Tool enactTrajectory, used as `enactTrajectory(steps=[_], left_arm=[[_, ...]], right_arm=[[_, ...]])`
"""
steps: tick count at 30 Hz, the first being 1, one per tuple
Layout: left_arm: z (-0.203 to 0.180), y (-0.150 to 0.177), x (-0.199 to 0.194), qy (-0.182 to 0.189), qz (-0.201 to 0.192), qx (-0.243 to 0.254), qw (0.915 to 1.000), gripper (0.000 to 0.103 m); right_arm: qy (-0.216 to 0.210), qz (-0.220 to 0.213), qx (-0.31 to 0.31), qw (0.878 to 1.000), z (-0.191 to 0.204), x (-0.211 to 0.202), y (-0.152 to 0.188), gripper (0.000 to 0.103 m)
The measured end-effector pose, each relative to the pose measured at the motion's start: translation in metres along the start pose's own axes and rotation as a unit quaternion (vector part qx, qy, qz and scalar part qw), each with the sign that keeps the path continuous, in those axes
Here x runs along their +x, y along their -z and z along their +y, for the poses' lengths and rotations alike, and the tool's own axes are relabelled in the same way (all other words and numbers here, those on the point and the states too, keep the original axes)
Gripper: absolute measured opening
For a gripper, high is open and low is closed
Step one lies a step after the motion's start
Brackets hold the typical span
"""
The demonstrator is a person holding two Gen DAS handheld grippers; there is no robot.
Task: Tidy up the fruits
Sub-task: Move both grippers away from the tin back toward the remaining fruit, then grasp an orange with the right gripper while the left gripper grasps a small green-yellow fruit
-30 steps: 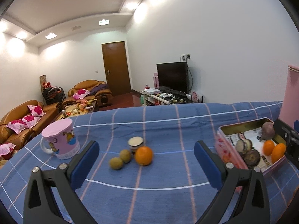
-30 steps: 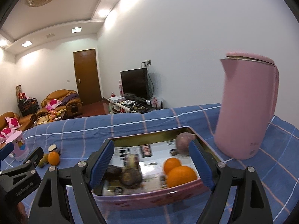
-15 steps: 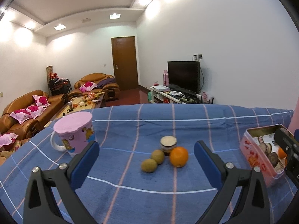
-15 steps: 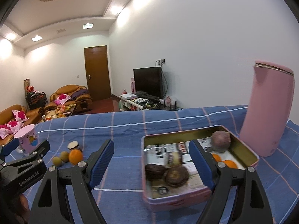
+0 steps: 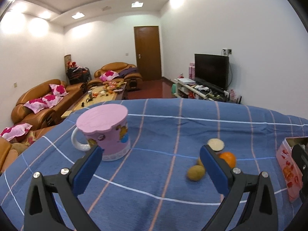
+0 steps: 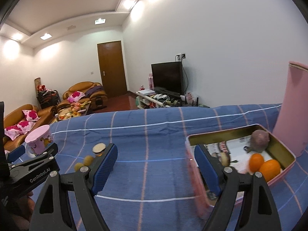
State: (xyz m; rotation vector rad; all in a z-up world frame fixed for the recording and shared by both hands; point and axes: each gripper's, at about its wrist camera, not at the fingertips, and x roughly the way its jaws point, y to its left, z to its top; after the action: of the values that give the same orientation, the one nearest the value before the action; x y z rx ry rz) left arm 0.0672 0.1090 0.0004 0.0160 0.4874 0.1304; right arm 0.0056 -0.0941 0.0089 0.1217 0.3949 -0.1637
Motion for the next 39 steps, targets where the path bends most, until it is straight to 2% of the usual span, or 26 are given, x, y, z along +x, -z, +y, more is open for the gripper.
enactTrajectory(steps=[4,9,13,16,20,25,31,32,39], left_arm=[[0.014,-0.004,0.01,-0.012,0.022,-0.015,0.9996,0.103],[0.033,-0.004,0.021,-0.014,0.052,-0.048,0.9974,0.103],[0.036,-0.002,0.024,-0.021,0.062,-0.038,0.9971,0.103],[0.035,-0.001,0.026,-0.03,0.068,-0.025,0.9969,0.103],[0.033,0.0,0.031,-0.028,0.083,-0.005,0.9962,0.103],[0.025,0.001,0.033,-0.011,0.097,0.015,0.9951,0.102],[0.014,0.002,0.032,-0.001,0.104,0.048,0.9934,0.102],[0.013,0.001,0.032,-0.002,0.105,0.053,0.9931,0.102],[0.007,0.001,0.031,0.023,0.106,0.07,0.9916,0.102]], right_arm=[[-0.015,0.016,-0.001,1.0,0.004,0.009,0.0,0.083],[-0.033,0.041,0.033,0.998,-0.009,0.019,0.001,0.083],[-0.058,0.084,0.041,0.994,-0.007,0.037,0.002,0.083],[-0.081,0.11,0.022,0.99,0.013,0.051,0.004,0.082],[-0.106,0.152,0.003,0.983,0.039,0.074,0.005,0.066],[-0.123,0.21,0.005,0.97,0.058,0.108,0.012,0.057],[-0.132,0.241,-0.012,0.961,0.075,0.125,0.016,0.048],[-0.137,0.243,-0.015,0.96,0.076,0.124,0.017,0.038],[-0.155,0.242,-0.017,0.958,0.068,0.112,0.022,0.038]])
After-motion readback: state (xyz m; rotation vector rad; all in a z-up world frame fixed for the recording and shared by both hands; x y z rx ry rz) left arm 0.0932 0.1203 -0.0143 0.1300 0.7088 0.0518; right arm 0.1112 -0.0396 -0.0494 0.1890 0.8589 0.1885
